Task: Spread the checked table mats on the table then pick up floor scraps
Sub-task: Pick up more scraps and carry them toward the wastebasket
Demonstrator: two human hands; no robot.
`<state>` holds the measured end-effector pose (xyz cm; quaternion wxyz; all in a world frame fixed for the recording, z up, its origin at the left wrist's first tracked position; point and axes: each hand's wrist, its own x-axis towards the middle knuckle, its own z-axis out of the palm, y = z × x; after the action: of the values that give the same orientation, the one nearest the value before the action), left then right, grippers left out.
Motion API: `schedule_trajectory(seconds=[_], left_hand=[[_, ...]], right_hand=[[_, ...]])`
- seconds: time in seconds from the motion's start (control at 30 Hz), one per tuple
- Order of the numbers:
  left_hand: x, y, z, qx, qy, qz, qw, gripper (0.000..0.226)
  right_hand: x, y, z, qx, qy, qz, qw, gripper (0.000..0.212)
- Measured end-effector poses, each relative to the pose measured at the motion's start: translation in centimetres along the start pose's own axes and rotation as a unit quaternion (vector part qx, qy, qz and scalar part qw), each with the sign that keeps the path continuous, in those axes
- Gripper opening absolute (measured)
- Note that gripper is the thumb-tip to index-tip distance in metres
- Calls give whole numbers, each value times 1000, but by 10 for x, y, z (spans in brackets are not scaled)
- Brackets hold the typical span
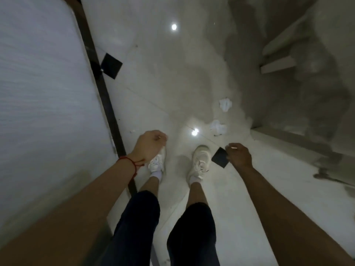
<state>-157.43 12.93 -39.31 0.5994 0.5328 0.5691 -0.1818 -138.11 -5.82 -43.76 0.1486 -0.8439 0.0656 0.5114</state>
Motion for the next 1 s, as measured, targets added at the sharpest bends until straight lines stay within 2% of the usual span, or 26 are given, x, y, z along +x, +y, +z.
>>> schedule_trajectory(seconds=[0.1, 0.17, 0.23, 0.37, 0.67, 0.73, 0.87, 1.0], left_hand=[[57, -22, 12, -15, 0, -25, 1000, 25], [93, -36, 27, 23, 8, -32, 999, 18], [124, -48, 40, 50, 12, -37, 998, 19], [184, -83, 60, 5, 11, -52, 999, 18], [248, -148, 101, 94, 15, -65, 993, 24], [255, -151, 109, 104, 14, -59, 993, 24], [271, -148, 125, 132, 13, -33, 991, 24], [290, -128, 141, 156, 20, 17, 987, 25]], right_hand=[[66, 7, 35, -7, 17, 20, 1000, 34], [105, 11, 58, -35, 35, 11, 999, 37], [143, 16, 78, -53, 49, 4, 997, 41], [212, 32, 110, -104, 105, -31, 989, 52], [299, 63, 154, -208, 165, -5, 964, 79], [305, 65, 159, -213, 187, -17, 959, 71], [311, 74, 161, -169, 185, -84, 965, 30], [302, 84, 156, -66, 204, -104, 971, 23]])
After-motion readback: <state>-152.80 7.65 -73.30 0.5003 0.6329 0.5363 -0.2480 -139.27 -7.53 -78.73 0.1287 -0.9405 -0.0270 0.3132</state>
